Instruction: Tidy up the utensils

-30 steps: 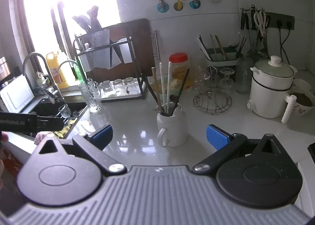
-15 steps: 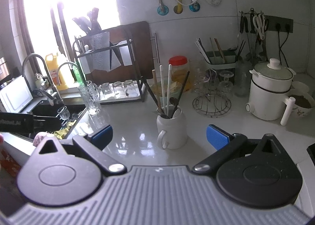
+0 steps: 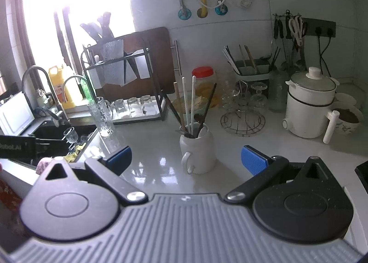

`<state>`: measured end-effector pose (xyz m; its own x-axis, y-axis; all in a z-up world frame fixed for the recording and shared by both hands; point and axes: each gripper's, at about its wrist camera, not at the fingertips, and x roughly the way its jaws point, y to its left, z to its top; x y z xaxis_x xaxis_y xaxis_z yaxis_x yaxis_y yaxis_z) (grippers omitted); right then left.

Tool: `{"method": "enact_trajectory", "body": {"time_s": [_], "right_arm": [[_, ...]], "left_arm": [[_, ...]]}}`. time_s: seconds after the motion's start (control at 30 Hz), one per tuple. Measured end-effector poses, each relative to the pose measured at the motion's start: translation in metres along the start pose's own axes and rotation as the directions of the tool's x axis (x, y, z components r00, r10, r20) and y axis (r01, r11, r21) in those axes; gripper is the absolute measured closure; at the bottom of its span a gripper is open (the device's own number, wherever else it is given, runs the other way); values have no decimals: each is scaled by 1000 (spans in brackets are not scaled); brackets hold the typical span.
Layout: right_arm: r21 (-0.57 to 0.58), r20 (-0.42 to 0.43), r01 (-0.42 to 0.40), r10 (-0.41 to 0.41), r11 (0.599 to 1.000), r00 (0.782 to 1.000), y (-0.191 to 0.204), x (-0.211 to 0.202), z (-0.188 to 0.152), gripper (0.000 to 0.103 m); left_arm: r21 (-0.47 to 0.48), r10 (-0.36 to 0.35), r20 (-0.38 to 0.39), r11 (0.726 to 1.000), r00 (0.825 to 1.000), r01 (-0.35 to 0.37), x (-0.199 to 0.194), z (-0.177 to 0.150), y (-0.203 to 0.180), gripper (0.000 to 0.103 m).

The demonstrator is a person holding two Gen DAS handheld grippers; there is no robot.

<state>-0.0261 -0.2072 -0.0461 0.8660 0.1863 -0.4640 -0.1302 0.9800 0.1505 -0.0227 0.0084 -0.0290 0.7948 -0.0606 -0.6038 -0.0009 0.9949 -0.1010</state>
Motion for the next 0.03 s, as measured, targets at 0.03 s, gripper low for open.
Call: {"method": "enact_trajectory", "body": {"time_s": [0.03], "right_arm": [[-2, -2, -3, 3, 1000, 1000, 0, 0, -1, 0]], "left_arm": [[-3, 1, -2, 1000, 1000, -1, 0, 0, 0, 7]]}}
